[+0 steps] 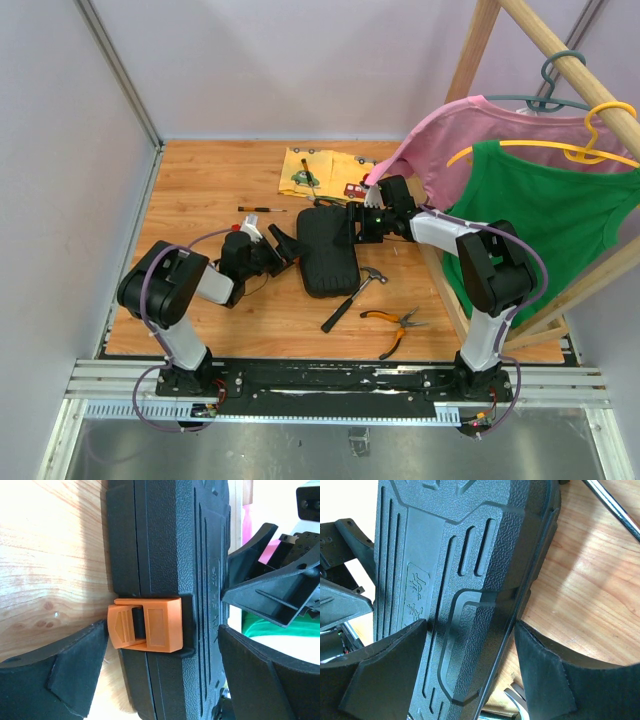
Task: Sort the tools into containers
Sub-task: Open the storage box at the center of the board.
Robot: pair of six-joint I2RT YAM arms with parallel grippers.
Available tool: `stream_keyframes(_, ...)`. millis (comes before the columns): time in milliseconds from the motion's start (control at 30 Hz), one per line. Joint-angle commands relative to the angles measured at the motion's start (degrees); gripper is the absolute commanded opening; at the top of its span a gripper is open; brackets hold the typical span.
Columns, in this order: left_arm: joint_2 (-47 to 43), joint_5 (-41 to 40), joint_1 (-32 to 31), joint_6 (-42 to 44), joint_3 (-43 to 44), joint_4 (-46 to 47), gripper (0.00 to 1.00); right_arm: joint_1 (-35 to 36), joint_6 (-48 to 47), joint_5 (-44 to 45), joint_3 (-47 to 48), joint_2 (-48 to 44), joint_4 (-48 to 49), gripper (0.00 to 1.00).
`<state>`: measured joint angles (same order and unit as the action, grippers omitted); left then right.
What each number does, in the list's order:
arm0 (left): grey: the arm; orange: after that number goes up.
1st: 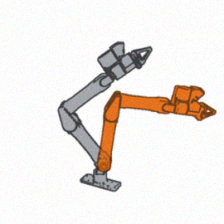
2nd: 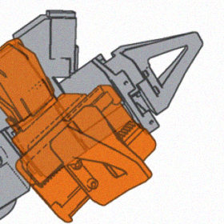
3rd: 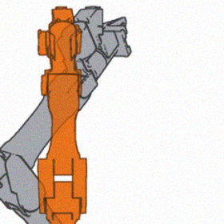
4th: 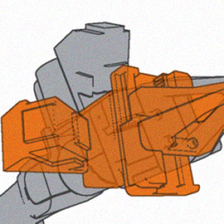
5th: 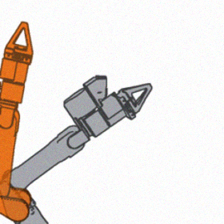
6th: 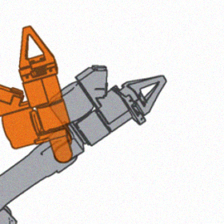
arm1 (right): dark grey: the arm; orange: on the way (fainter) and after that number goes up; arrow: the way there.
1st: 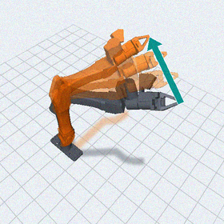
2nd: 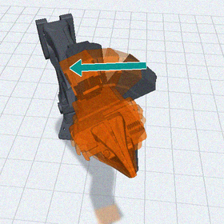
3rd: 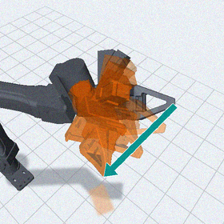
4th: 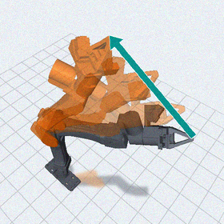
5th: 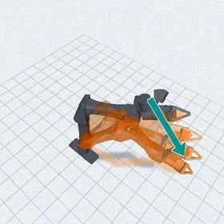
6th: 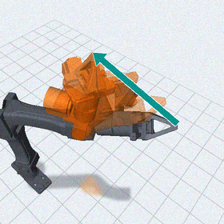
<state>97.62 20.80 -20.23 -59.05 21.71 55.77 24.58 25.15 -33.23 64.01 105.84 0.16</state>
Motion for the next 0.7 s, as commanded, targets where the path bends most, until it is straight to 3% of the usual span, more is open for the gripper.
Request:
stream_keyframes(0,0.12,1.93,0.50,0.41,1.05,1.00,0.91,0.73,-1.98,0.60,0.43,1.48,-1.15,0.71)
stream_keyframes(367,-6.15,-2.42,0.48,3.23,1.20,-6.78,0.74,0.73,-1.97,0.50,0.29,1.52,-1.15,0.71)
stream_keyframes(667,-6.38,-2.25,0.47,3.39,1.14,-7.40,0.64,0.73,-1.96,0.39,0.33,1.82,-1.17,0.71)
